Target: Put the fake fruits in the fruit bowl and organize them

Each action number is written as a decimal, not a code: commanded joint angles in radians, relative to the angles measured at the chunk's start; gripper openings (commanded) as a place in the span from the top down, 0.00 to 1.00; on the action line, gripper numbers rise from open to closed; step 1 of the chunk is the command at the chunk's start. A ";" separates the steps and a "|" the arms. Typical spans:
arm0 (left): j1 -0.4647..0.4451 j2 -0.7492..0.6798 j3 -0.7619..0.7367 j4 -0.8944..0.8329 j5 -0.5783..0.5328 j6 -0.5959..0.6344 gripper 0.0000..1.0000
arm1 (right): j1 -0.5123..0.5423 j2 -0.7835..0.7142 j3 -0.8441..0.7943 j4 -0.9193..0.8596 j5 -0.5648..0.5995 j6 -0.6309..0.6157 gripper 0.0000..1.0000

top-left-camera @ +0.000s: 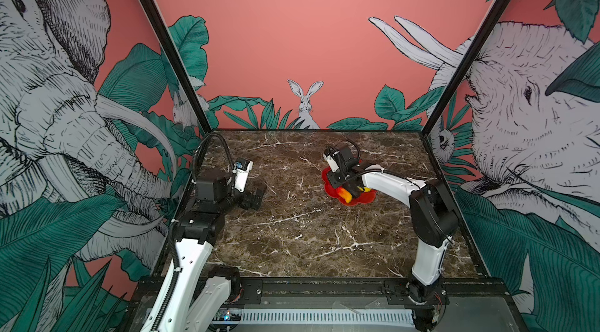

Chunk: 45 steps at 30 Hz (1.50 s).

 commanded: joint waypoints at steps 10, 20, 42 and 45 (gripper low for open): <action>0.002 -0.011 -0.002 -0.014 0.000 0.003 0.00 | -0.007 0.059 0.008 0.062 -0.013 0.065 0.83; 0.001 -0.010 -0.002 -0.014 -0.003 0.005 0.00 | -0.010 -0.015 0.002 0.041 -0.021 0.029 0.35; -0.001 0.079 -0.234 0.567 -0.527 -0.189 0.00 | -0.478 -1.011 -0.916 0.551 0.116 -0.087 0.00; -0.001 0.148 -0.393 0.819 -0.672 -0.180 0.00 | -0.548 -0.970 -1.020 0.728 0.110 -0.022 0.00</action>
